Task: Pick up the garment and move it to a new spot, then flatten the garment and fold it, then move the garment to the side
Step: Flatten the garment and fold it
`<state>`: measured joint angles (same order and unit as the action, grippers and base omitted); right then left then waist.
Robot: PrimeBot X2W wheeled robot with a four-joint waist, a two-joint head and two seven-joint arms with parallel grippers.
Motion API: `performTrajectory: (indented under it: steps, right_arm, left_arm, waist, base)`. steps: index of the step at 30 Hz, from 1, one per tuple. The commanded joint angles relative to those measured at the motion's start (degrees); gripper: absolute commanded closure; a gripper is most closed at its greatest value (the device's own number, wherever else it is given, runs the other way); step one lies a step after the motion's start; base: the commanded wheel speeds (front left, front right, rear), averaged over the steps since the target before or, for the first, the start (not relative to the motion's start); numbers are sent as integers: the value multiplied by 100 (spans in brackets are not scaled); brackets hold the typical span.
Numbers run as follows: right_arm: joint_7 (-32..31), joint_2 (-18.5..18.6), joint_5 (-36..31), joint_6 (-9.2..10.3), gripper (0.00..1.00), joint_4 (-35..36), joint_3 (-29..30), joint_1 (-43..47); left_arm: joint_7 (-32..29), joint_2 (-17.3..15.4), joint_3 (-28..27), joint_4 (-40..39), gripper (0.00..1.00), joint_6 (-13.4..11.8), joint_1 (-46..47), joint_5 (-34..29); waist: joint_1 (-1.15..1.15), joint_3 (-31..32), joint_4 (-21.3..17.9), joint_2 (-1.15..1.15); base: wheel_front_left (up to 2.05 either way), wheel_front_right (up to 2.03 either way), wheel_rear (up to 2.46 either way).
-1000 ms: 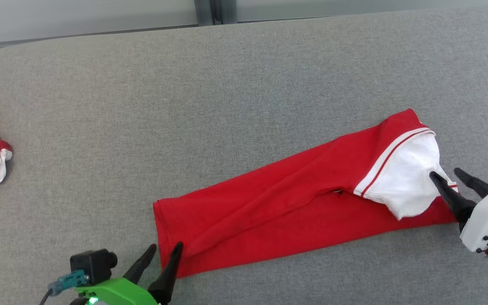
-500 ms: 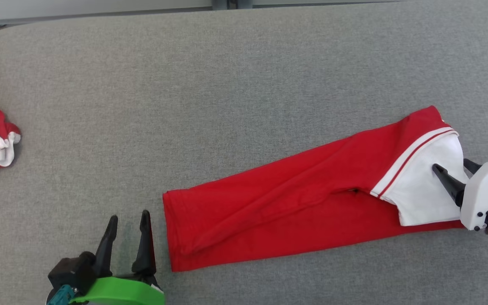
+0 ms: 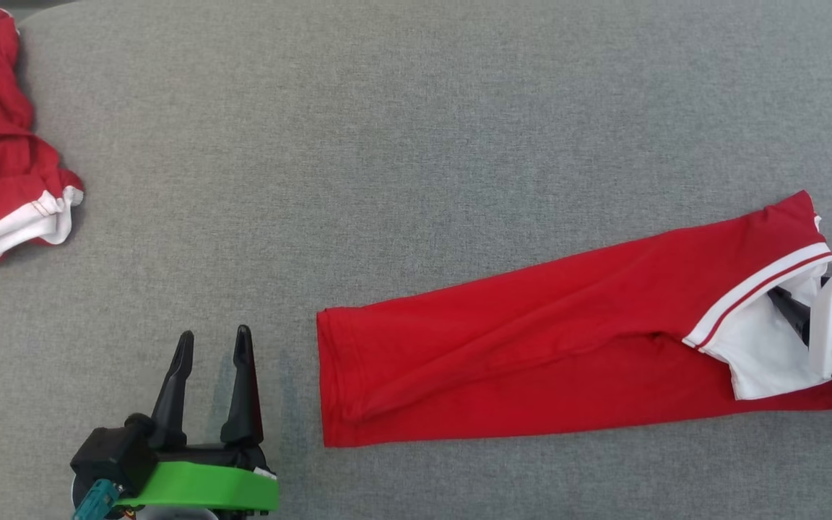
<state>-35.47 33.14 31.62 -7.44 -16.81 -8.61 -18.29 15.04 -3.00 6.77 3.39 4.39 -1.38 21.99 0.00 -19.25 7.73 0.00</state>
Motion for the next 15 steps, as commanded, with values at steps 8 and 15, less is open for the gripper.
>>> performTrajectory:
  steps: [8,15]
  right_arm:
    - [312,233,1146,8,100,-557,-127,301]
    - [272,1130,1721,0,100,-897,1066,290]
  left_arm:
    - [16,9,-17,71,0,-25,-98,273]
    - [17,4,53,297,0,-104,-197,438]
  waist:
    - [0,346,-3,0]
    - [0,642,-53,0]
  base:
    - [0,0,0]
    - [0,0,0]
